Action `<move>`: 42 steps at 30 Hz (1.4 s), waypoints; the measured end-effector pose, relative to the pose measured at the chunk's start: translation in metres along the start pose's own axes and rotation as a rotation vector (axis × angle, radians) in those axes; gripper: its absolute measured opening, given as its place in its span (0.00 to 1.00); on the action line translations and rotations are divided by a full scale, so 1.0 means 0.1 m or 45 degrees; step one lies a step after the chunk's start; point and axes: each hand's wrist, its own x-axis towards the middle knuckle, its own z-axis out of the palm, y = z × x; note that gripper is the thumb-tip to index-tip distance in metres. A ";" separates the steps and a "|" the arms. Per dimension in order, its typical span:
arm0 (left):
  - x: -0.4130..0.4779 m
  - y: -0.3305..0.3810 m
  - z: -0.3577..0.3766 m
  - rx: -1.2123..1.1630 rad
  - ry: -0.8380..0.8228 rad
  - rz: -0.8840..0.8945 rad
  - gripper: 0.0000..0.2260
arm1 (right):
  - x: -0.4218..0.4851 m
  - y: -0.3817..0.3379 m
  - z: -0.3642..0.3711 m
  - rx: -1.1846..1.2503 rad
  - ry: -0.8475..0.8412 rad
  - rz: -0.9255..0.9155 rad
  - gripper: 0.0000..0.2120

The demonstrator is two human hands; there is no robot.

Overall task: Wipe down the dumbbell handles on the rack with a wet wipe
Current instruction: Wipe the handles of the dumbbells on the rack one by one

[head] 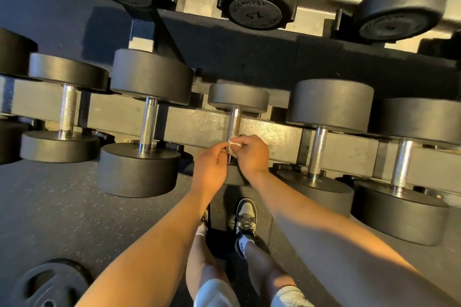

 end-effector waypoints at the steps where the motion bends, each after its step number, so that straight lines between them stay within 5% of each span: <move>1: -0.02 -0.01 0.00 -0.024 -0.002 -0.010 0.16 | -0.01 0.01 -0.02 -0.005 -0.055 0.056 0.08; 8: -0.01 0.06 0.04 -0.021 0.078 -0.037 0.15 | 0.01 -0.05 -0.03 0.137 0.052 0.161 0.07; 16: 0.05 0.05 0.11 0.071 0.138 -0.128 0.18 | 0.05 -0.01 -0.07 0.007 -0.183 0.341 0.11; 24: 0.06 0.02 0.07 0.190 0.149 -0.034 0.17 | 0.03 0.07 0.00 0.166 -0.033 0.320 0.10; 29: 0.05 0.07 0.07 0.164 0.039 -0.076 0.18 | -0.04 -0.09 -0.06 0.068 -0.060 0.289 0.08; 35: -0.25 0.47 -0.22 -0.231 -0.197 -0.141 0.16 | -0.43 -0.51 -0.32 0.316 -0.014 0.326 0.09; 42: -0.46 1.28 -0.71 -0.254 -0.188 0.033 0.12 | -0.97 -1.16 -0.87 0.421 0.160 0.257 0.10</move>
